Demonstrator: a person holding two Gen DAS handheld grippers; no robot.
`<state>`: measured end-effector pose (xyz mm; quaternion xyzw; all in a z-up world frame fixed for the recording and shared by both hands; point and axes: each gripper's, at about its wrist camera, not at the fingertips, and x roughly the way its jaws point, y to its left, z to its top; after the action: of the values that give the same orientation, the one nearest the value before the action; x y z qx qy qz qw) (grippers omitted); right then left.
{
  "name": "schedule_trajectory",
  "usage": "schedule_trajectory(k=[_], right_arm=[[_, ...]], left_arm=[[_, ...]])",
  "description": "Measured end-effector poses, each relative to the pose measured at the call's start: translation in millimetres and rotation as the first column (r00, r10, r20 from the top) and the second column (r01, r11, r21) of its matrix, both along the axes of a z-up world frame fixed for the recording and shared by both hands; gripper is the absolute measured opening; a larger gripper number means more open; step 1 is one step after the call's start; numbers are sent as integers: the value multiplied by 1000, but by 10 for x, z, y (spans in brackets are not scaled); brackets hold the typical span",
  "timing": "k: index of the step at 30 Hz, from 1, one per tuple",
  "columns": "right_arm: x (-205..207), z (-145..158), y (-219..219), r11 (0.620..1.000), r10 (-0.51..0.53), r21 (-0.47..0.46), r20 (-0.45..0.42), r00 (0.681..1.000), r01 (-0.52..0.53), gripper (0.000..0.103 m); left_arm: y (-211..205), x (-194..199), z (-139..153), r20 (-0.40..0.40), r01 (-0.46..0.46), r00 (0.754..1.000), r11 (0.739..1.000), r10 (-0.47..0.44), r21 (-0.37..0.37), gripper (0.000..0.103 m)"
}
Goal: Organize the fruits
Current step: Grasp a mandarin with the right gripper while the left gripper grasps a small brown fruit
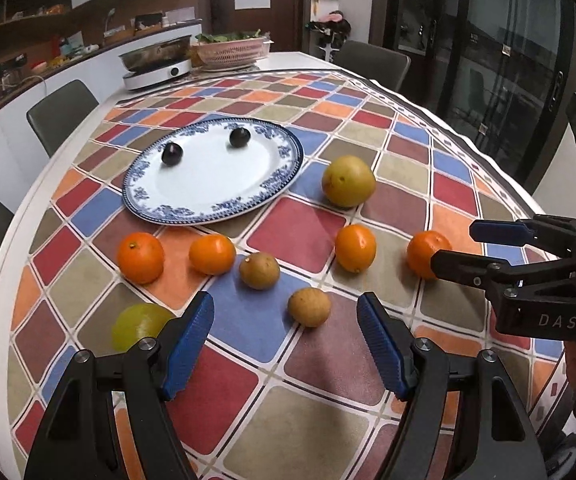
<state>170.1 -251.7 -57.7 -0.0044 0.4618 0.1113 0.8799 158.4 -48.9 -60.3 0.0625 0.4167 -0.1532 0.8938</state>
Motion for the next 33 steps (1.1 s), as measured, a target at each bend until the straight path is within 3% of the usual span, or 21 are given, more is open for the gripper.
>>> schedule_trajectory(k=[7,15,20,25,28,33], right_arm=[[27,-143,-11,1000,5,-8,-23,1000,-5,67],[77,-227,-9,1000,8,-5,-35,999,-8,66],[116,-278,-10,1000,2,9,-51,999,-2,59],[154,-307,-9,1000,12,25,-63,998,-10,50],[167,-309,1,999,22,42,-65,998,-20,42],[168,-305,37,999,26,31,-56,998,-24,42]], left_arm=[[-45,27,-151,-11,49,999,999,-49,-24,73],[-69,134,-260,-40,65,997,997,-66,-35,60],[-82,176,-302,-57,71,996,997,-73,-44,49],[-104,186,-328,-69,80,994,995,-84,-56,30],[-106,188,-331,-68,83,994,995,-86,-54,29],[-108,193,-331,-70,80,994,995,-84,-59,29]])
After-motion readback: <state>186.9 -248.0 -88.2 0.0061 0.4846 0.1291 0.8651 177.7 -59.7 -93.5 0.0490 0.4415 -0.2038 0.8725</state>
